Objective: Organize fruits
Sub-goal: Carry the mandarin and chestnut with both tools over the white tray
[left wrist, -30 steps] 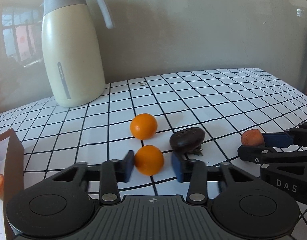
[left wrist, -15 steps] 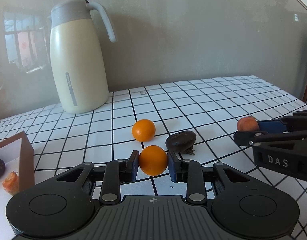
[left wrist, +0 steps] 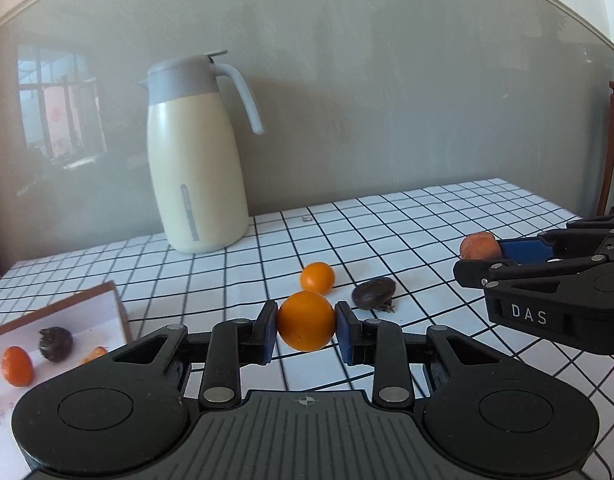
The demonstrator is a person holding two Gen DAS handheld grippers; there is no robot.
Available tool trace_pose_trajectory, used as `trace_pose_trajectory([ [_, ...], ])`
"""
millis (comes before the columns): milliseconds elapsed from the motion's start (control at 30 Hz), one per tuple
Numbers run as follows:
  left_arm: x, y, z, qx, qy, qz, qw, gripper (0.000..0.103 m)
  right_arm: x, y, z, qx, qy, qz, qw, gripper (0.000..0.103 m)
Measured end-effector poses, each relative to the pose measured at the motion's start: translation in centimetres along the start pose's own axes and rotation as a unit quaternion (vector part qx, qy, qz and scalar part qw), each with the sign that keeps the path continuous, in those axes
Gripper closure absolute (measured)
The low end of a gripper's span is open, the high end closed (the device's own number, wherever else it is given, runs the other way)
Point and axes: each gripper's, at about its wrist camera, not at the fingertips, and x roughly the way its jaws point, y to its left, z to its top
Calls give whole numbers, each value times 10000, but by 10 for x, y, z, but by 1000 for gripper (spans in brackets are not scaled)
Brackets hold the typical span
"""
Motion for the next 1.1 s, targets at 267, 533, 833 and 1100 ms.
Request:
trace_pose_trajectory([
  [267,-33,35,-7,-150,-119,340,9992,72,-20,31,8,-189,-230,186,9994,78],
  [533,-60,73,-24,-347,-148,719,9967,72,-29,67,15,-396,-369,513,9972,78],
  [833,-80,101,-32,-479,-230,1032,9932,72,-36,97,21,-541,-501,809,9940,78],
  [1100,-94,118,-35,-579,-319,1241,9901,72,-43,125,22,-693,-579,1049,9904,78],
])
